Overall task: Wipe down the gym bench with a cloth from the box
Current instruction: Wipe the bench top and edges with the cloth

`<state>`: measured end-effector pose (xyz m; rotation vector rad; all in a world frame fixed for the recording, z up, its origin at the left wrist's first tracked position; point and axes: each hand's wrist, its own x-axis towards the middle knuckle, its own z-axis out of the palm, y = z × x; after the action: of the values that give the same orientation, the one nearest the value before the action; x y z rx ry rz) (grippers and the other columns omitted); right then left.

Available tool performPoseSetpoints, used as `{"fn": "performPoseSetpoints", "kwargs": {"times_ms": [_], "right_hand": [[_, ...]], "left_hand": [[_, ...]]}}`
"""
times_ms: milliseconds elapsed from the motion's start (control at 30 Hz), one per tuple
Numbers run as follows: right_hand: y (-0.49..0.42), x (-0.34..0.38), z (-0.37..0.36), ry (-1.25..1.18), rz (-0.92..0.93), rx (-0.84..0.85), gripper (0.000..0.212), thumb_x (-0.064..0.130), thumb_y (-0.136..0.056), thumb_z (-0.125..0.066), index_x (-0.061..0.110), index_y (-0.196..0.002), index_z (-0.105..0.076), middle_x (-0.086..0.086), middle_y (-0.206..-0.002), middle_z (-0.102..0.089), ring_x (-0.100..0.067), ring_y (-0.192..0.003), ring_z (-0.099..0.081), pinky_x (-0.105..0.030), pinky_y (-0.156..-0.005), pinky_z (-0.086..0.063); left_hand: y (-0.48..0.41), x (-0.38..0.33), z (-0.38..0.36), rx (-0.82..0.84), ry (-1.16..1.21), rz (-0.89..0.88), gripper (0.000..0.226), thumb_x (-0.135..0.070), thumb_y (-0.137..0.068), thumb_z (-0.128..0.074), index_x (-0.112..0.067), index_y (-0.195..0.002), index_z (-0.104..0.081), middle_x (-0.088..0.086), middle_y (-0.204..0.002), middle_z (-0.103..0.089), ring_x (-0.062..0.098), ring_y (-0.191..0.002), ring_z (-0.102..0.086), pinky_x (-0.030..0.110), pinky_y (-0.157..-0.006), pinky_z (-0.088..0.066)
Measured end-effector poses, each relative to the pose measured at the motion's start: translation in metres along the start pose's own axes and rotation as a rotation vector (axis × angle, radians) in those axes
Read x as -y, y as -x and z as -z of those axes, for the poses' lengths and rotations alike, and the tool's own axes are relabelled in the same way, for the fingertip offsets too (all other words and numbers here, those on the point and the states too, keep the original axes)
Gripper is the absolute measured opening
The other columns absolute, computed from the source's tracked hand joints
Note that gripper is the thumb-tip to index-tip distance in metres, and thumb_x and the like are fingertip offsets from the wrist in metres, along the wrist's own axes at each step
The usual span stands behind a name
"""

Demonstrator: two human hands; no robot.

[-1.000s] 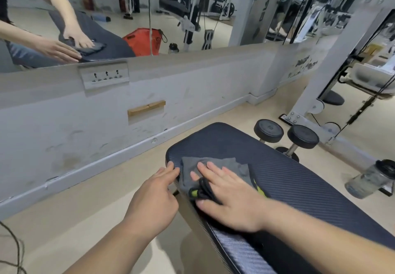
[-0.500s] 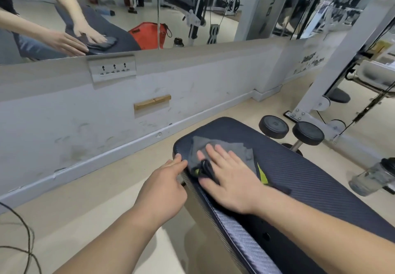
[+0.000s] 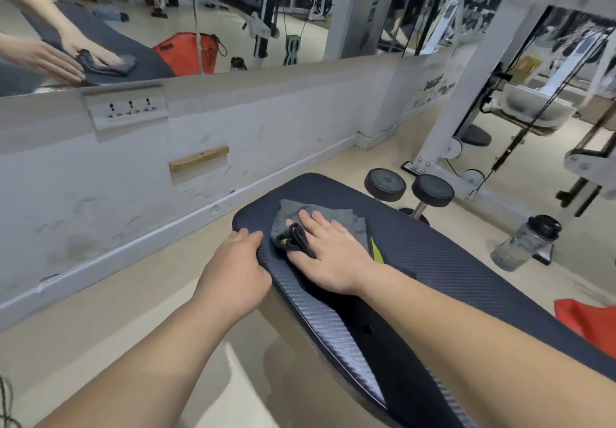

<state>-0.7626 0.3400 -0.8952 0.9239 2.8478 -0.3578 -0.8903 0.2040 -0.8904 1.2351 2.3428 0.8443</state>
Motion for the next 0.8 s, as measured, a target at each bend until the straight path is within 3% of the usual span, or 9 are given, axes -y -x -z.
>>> {"fn": "performPoseSetpoints", "kwargs": {"times_ms": [100,267,400,467,533,633,700,800], "right_hand": [[0.064,-0.002,-0.009,0.015,0.081,0.003,0.067,0.053,-0.106,-0.033,0.036,-0.167,-0.008,0.006,-0.176,0.005,-0.012,-0.161,0.01,-0.033,-0.128,0.009],[0.123,-0.014,-0.017,0.065,0.074,0.09,0.067,0.054,-0.107,-0.032,0.042,-0.165,-0.001,0.01,-0.174,0.014,-0.007,-0.159,0.019,-0.032,-0.129,0.012],[0.141,-0.027,-0.017,0.092,0.076,0.116,0.069,0.056,-0.105,-0.028,0.041,-0.165,0.002,0.009,-0.174,0.015,-0.008,-0.159,0.019,-0.034,-0.129,0.011],[0.145,-0.04,-0.014,0.062,0.042,0.113,0.068,0.057,-0.104,-0.027,0.041,-0.165,-0.001,0.012,-0.173,0.014,-0.005,-0.158,0.018,-0.031,-0.128,0.012],[0.14,-0.063,-0.008,0.033,-0.054,0.099,0.067,0.054,-0.106,-0.031,0.04,-0.165,-0.002,0.014,-0.172,0.012,-0.005,-0.158,0.015,-0.029,-0.127,0.011],[0.113,-0.106,0.001,0.02,-0.292,0.025,0.071,0.055,-0.106,-0.032,0.03,-0.167,-0.006,0.002,-0.176,0.004,-0.018,-0.163,0.005,-0.04,-0.131,0.002],[0.096,-0.121,0.005,-0.006,-0.427,0.004,0.073,0.057,-0.106,-0.027,0.024,-0.168,-0.007,-0.002,-0.177,0.004,-0.021,-0.163,0.005,-0.044,-0.131,0.0],[0.088,-0.116,-0.001,-0.004,-0.471,0.004,0.073,0.059,-0.104,-0.022,0.029,-0.168,-0.004,-0.001,-0.176,0.007,-0.02,-0.162,0.009,-0.045,-0.13,0.004]], "left_hand": [[0.001,-0.011,-0.007,0.024,0.006,-0.034,0.05,0.003,-0.085,-0.044,-0.001,-0.133,-0.056,0.016,-0.149,-0.048,0.026,-0.144,-0.036,0.032,-0.115,-0.029],[0.004,-0.031,-0.027,0.102,0.011,-0.134,0.049,0.003,-0.083,-0.041,-0.007,-0.127,-0.061,0.013,-0.146,-0.052,0.025,-0.145,-0.035,0.038,-0.113,-0.033],[0.008,-0.047,-0.039,0.162,-0.01,-0.167,0.034,0.003,-0.078,-0.042,-0.004,-0.101,-0.066,0.004,-0.108,-0.057,0.029,-0.127,-0.051,0.037,-0.09,-0.042],[0.009,-0.052,-0.043,0.184,-0.035,-0.193,0.038,-0.002,-0.076,-0.041,-0.004,-0.104,-0.068,0.009,-0.117,-0.063,0.03,-0.122,-0.055,0.043,-0.097,-0.047],[0.01,-0.053,-0.046,0.191,-0.075,-0.224,0.042,-0.006,-0.075,-0.039,-0.009,-0.104,-0.07,0.006,-0.132,-0.063,0.025,-0.13,-0.053,0.045,-0.102,-0.049],[0.012,-0.051,-0.047,0.169,-0.119,-0.264,0.044,-0.003,-0.082,-0.042,-0.018,-0.111,-0.071,0.002,-0.152,-0.051,0.016,-0.145,-0.039,0.04,-0.11,-0.044],[0.014,-0.051,-0.043,0.143,-0.118,-0.278,0.045,-0.004,-0.086,-0.042,-0.02,-0.117,-0.071,0.002,-0.15,-0.053,0.014,-0.146,-0.038,0.039,-0.112,-0.042],[0.017,-0.053,-0.039,0.133,-0.129,-0.292,0.037,-0.002,-0.087,-0.042,-0.013,-0.107,-0.072,0.003,-0.138,-0.062,0.014,-0.143,-0.043,0.037,-0.107,-0.045]]}}
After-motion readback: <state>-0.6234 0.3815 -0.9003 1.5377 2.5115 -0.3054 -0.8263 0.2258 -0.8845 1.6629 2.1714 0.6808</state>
